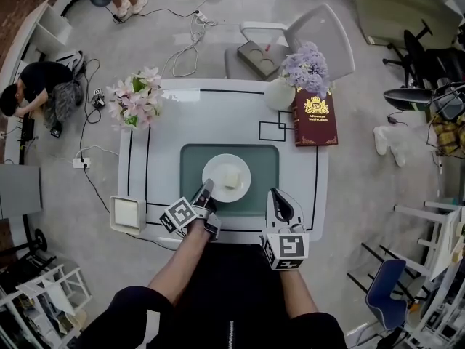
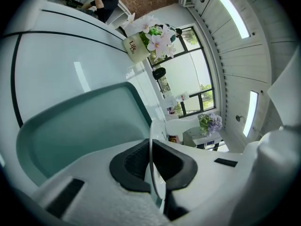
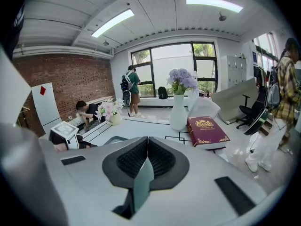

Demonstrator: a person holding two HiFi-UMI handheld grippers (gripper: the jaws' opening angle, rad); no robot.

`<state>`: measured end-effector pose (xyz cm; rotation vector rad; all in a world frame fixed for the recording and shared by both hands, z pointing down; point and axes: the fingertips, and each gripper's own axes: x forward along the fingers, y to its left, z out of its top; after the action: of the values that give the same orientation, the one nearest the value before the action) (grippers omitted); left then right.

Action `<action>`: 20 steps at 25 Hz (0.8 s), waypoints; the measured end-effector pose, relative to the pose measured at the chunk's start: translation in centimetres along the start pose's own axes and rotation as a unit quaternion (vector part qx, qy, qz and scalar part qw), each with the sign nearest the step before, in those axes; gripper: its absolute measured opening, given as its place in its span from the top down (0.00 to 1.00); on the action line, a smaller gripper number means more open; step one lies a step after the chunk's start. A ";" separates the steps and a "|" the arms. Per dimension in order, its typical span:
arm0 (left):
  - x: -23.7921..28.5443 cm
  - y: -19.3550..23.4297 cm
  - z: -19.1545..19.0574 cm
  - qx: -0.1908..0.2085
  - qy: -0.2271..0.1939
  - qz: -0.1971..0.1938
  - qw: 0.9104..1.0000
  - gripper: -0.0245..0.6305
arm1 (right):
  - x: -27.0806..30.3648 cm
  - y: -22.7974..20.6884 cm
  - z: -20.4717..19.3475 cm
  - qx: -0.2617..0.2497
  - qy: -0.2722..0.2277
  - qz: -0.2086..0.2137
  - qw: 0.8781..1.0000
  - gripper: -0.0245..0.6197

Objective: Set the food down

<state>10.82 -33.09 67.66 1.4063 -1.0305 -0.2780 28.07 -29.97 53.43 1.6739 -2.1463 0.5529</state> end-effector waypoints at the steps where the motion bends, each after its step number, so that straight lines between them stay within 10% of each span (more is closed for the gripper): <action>1: 0.2 0.2 -0.1 0.002 0.001 0.005 1.000 0.94 | 0.0 -0.1 -0.1 0.000 0.001 0.001 1.000 0.95; 20: 1.2 2.3 -0.9 0.070 -0.001 0.070 0.995 0.94 | 0.4 -0.7 -0.8 0.000 0.007 0.018 1.000 0.95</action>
<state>11.27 -32.86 70.33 1.4513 -1.1617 -0.1055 28.74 -30.06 54.36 1.6303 -2.1691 0.5739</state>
